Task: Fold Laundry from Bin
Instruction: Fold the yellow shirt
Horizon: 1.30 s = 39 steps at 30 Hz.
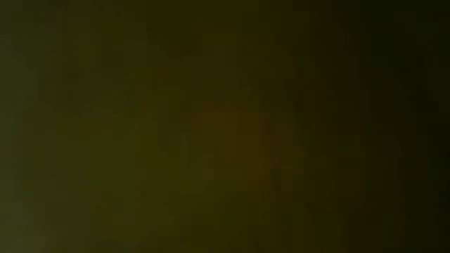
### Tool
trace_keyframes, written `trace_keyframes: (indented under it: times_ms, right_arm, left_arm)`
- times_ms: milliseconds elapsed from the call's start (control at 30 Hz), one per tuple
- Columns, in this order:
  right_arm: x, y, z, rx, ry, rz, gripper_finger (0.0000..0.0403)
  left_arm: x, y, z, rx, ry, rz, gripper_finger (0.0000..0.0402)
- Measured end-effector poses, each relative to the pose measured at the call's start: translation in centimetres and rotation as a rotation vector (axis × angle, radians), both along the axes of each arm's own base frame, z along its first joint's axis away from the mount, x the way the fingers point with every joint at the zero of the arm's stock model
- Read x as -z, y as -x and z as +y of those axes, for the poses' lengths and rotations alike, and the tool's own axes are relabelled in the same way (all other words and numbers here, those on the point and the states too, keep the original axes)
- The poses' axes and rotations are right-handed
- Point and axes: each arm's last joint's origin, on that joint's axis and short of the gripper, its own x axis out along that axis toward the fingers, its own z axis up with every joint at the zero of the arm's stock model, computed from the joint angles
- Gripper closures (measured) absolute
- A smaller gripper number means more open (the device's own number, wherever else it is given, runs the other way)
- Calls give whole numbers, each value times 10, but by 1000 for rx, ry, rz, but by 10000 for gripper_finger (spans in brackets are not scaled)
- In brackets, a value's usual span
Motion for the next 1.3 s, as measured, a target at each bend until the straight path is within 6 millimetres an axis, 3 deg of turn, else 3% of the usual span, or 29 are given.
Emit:
trace_keyframes:
  times_ms: [233, 500, 700, 933, 1067, 1300]
  right_arm:
    - [28, -4, -50, -14, -130, 14, 400]
    - [59, -4, -54, -112, -229, 181, 401]
    - [61, 2, -63, 34, -158, 247, 400]
    - [61, 5, -99, 191, -132, 237, 400]
    - [62, 8, -113, 187, -149, 244, 400]
    - [52, 12, -108, 111, -152, 234, 400]
  left_arm:
    - [23, -2, 45, -50, -12, 106, 401]
    - [33, 0, 61, -21, 32, 182, 401]
    - [45, 12, 64, -4, 59, 227, 401]
    - [54, 21, 66, -3, 66, 257, 401]
    - [54, 22, 67, -10, 47, 262, 401]
    - [46, 23, 71, 0, -40, 268, 401]
